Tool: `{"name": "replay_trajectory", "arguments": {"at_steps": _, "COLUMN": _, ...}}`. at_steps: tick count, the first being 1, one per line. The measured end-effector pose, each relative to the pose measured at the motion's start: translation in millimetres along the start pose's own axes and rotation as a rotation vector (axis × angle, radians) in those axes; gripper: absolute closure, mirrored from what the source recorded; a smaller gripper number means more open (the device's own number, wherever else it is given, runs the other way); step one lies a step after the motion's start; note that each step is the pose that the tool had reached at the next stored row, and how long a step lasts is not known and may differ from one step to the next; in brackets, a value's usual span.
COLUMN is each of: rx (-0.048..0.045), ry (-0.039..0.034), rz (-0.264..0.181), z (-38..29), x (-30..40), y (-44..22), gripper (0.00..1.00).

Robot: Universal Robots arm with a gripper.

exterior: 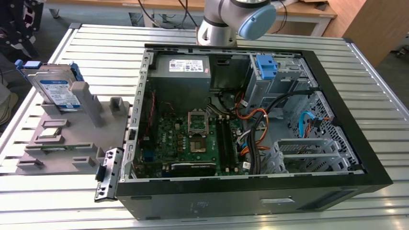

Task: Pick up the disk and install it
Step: 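Pick up the disk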

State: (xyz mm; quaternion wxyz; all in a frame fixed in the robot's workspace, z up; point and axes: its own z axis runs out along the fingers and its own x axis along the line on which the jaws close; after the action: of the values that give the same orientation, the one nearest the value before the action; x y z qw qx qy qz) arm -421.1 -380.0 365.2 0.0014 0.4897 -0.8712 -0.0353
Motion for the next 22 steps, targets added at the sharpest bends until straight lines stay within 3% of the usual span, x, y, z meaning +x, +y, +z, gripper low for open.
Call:
{"name": "replay_trajectory", "arguments": {"at_steps": 8, "rx": -0.0057, "ry": 0.0008, "rz": -0.088, "z": 0.2, "x": -0.2, "y": -0.3, "gripper": 0.89}}
{"name": "replay_trajectory", "arguments": {"at_steps": 22, "rx": -0.0147, "ry": 0.0086, "rz": -0.278, "z": 0.7, "x": -0.2, "y": -0.4, "gripper": 0.89}}
